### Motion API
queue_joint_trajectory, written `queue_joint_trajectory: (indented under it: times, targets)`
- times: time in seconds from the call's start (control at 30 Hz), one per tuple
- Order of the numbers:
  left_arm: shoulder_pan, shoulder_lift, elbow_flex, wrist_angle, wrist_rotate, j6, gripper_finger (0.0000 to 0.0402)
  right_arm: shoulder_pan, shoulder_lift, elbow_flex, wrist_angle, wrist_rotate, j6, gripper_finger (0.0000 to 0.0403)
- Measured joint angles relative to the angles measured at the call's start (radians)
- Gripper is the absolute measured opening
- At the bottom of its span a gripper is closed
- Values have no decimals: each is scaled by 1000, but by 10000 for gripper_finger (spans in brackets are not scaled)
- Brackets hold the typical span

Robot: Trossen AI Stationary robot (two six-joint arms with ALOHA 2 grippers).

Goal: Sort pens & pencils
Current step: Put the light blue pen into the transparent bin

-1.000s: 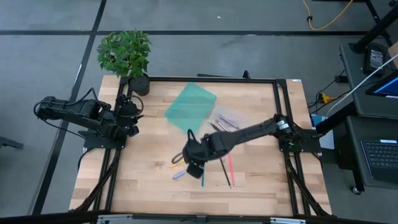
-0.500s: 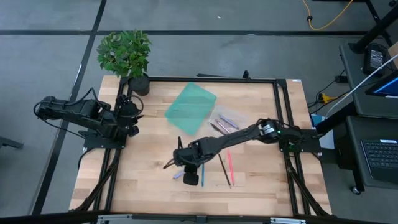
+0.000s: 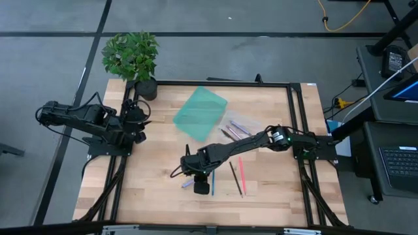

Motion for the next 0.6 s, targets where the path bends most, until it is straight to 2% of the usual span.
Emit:
queue_joint_trajectory:
  times: [0.6]
  targets:
    - [0, 0, 0, 0, 0, 0, 115, -2, 33, -4, -5, 27, -53, 82]
